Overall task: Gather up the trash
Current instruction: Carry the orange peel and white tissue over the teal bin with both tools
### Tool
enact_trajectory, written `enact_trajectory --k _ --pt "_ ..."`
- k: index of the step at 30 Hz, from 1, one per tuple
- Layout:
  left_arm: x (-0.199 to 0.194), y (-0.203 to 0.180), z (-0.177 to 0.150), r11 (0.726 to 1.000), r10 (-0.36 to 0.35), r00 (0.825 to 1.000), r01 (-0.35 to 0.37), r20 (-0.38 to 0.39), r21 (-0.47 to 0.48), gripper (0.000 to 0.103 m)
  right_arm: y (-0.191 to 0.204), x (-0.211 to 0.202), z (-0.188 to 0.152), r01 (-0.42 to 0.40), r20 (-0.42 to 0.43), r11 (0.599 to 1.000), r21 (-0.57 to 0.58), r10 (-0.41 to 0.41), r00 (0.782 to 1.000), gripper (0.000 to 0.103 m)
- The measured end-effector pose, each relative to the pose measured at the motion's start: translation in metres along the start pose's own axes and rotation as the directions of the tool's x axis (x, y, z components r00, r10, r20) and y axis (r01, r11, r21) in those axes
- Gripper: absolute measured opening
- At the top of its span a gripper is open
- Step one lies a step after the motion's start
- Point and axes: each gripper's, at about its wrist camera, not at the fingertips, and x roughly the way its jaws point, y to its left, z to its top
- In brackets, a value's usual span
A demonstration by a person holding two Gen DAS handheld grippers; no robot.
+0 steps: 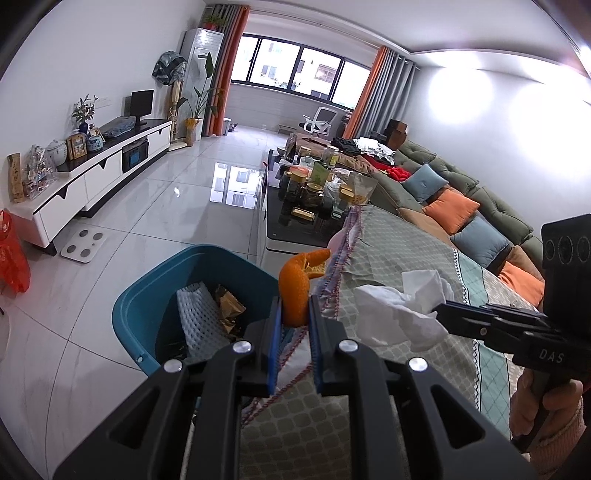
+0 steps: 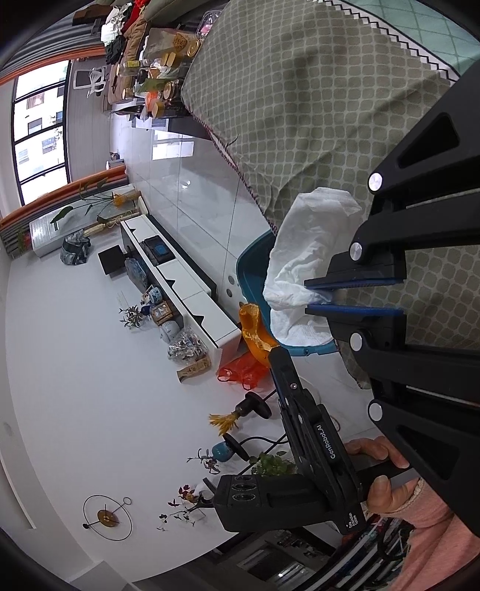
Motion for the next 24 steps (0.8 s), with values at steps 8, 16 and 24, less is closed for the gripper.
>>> enact_trajectory --k 8,16,24 --pt "0.000 0.006 0.001 1.000 0.017 1.000 -0.017 0.002 -0.008 0.015 0.005 0.008 0.004 -0.009 -0.009 1.000 -0.019 0.009 1.000 0.009" --pt "0.001 0.015 0.002 0.999 0.037 0.999 -0.037 0.005 -0.019 0.015 0.009 0.018 0.011 -0.017 -0.020 0.999 -0.031 0.016 1.000 0.009" --pt "0.002 0.022 0.002 0.998 0.047 0.999 -0.047 0.005 -0.031 0.015 0.010 0.026 0.014 -0.023 -0.033 0.999 -0.036 0.022 0.999 0.009"
